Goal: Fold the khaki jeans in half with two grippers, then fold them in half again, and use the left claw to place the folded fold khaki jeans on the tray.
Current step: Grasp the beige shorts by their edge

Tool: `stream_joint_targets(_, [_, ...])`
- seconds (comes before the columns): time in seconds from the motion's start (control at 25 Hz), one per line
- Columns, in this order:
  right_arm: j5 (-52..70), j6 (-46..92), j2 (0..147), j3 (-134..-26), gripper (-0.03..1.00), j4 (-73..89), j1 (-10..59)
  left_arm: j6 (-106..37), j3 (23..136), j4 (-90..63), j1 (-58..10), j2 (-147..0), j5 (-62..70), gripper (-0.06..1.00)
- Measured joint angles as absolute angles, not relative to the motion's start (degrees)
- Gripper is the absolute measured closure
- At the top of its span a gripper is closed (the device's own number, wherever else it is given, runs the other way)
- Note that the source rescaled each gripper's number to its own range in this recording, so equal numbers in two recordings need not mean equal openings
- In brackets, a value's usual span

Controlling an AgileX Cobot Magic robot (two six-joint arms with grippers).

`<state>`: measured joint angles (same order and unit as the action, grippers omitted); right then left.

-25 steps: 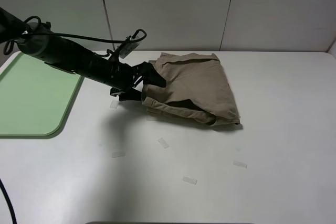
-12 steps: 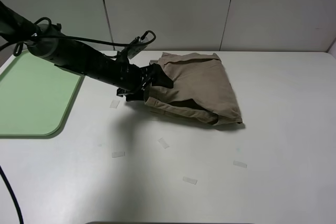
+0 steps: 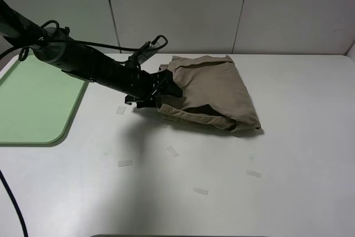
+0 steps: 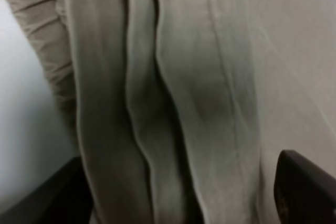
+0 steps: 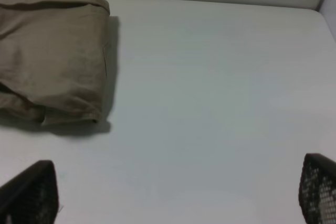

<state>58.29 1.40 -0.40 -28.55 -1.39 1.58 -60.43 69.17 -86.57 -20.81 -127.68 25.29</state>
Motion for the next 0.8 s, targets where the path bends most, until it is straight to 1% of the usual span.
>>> stream_joint_targets(0.12, [58.3, 1.4, -0.4, -28.5, -0.03, -1.4, 1.6, -58.2, 69.2, -86.6, -21.1, -127.7, 23.8, 0.29])
stream_joint_targets(0.32, [58.3, 1.4, -0.4, -28.5, -0.03, -1.4, 1.6, -57.2, 69.2, -86.6, -21.2, -127.7, 22.1, 0.51])
stream_joint_targets(0.52, [58.3, 1.4, -0.4, -28.5, -0.03, -1.4, 1.6, -56.8, 69.2, -86.6, -21.2, -127.7, 21.7, 0.67])
stream_joint_targets(0.64, [58.3, 1.4, -0.4, -28.5, -0.03, -1.4, 1.6, -56.8, 69.2, -86.2, -21.2, -127.7, 21.7, 0.86])
stream_joint_targets(0.68, [58.3, 1.4, -0.4, -28.5, -0.03, -1.4, 1.6, -56.8, 69.2, -86.0, -21.2, -127.7, 21.7, 0.9])
stream_joint_targets(0.72, [58.3, 1.4, -0.4, -28.5, -0.03, -1.4, 1.6, -56.8, 69.2, -85.7, -21.2, -127.7, 21.7, 0.93])
stream_joint_targets(0.8, [58.3, 1.4, -0.4, -28.5, -0.03, -1.4, 1.6, -56.8, 69.2, -85.0, -21.2, -127.7, 21.7, 0.94])
